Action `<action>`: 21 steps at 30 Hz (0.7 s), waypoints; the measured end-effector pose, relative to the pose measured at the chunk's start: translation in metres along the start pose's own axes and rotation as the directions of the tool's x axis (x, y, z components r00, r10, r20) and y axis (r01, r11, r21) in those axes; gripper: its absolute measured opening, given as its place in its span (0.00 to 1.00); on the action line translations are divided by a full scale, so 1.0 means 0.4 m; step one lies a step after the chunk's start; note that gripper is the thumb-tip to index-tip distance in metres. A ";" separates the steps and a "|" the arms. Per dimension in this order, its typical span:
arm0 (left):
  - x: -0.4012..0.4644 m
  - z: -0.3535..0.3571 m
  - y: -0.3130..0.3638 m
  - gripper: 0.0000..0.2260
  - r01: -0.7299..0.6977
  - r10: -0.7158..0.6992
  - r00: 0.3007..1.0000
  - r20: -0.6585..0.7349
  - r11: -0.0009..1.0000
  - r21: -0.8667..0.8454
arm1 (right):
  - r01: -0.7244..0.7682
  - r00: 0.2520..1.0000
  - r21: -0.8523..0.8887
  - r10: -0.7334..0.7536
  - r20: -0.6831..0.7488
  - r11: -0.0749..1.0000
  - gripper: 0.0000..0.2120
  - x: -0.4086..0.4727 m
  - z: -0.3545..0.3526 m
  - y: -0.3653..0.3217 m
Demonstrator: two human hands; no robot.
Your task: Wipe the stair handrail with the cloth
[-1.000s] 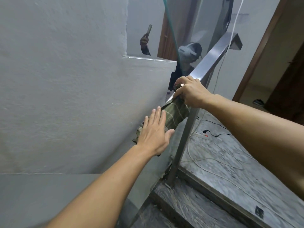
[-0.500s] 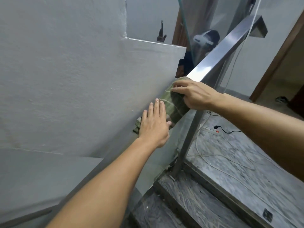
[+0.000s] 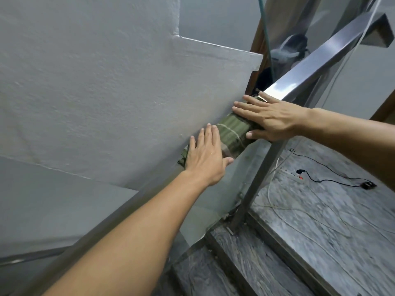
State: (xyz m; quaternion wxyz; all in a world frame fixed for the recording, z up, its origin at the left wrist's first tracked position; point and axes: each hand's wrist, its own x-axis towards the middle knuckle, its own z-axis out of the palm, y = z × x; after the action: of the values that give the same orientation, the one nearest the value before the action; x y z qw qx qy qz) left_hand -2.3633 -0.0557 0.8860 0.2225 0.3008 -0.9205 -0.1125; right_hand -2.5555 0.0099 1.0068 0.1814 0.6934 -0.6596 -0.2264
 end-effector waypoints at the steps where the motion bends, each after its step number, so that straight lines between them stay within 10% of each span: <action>1: -0.002 0.004 -0.004 0.39 -0.008 0.008 1.000 -0.009 1.000 0.002 | 0.013 1.000 -0.013 -0.014 -0.025 1.000 0.40 -0.003 0.006 0.002; 21: -0.159 0.036 -0.142 0.38 -0.027 0.035 0.997 -0.069 0.993 0.118 | 0.137 0.966 -0.122 -0.160 -0.205 0.983 0.39 0.031 0.033 -0.172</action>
State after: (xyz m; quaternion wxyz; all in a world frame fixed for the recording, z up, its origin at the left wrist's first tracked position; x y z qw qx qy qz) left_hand -2.2957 -0.0616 0.8322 0.2389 0.3029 -0.9215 -0.0444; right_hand -2.5052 0.0026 0.9570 0.2706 0.7505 -0.5694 -0.1985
